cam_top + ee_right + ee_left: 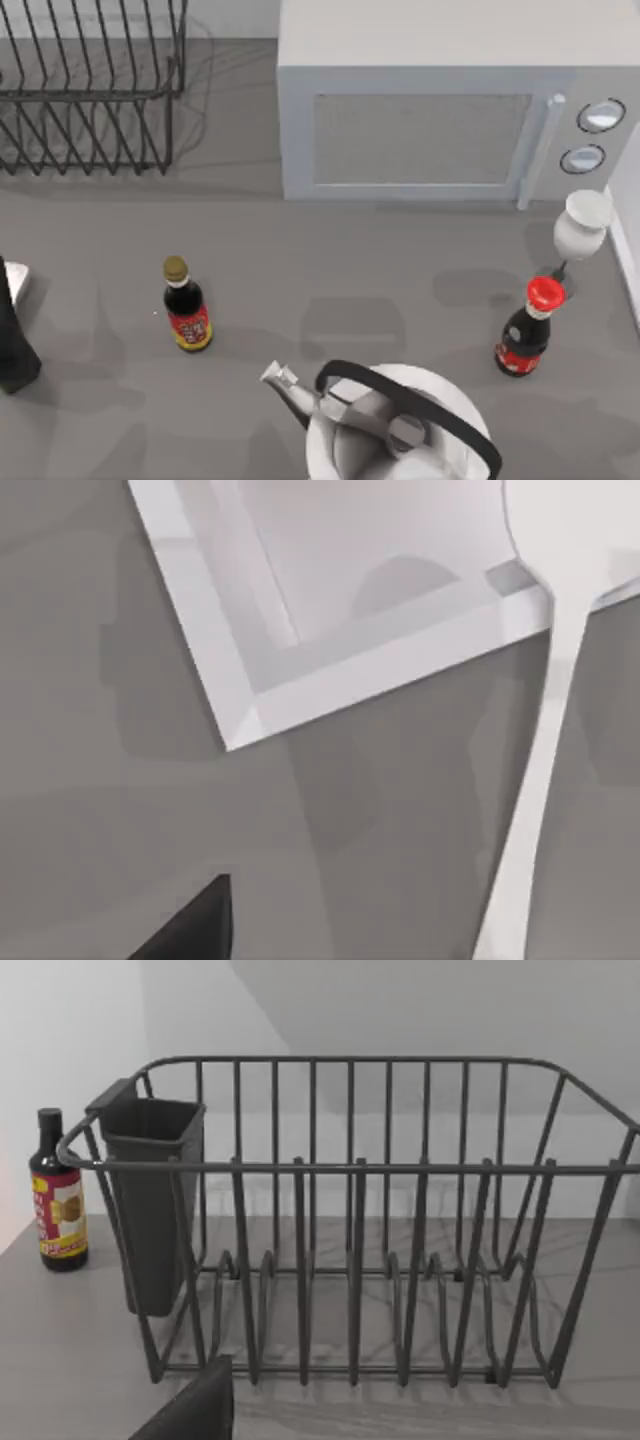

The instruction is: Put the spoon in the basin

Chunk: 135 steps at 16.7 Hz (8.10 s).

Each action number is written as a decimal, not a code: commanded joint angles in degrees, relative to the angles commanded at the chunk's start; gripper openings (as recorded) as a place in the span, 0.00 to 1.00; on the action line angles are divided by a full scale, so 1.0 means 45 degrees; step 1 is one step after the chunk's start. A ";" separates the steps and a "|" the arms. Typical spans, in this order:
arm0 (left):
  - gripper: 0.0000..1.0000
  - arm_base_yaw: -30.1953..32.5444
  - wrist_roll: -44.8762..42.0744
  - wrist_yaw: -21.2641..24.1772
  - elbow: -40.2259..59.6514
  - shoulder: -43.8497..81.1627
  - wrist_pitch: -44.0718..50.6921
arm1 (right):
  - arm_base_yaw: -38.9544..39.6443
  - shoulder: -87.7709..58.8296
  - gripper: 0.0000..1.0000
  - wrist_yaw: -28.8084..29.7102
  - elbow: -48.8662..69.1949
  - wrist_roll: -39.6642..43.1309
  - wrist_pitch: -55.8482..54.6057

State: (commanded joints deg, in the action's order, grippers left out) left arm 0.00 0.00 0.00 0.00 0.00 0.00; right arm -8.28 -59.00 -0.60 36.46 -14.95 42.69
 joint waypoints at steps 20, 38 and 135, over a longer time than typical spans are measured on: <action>1.00 0.0000 0.0000 0.0000 0.0000 0.0000 0.0000 | -0.0617 -0.5934 1.00 -0.0008 0.1737 -0.1281 0.0463; 1.00 0.0000 0.0000 0.0000 0.0000 0.0000 0.0000 | -0.0572 -0.7581 0.40 -0.0005 0.0194 -0.1352 -0.2686; 1.00 0.0000 0.0000 0.0000 0.0000 0.0000 0.0000 | 0.0052 -1.9908 1.00 0.0856 2.2595 -0.2116 0.7934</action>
State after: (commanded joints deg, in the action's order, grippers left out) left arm 0.00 0.00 0.00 0.00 0.00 0.00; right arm -8.05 -148.59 3.25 138.14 -24.47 78.39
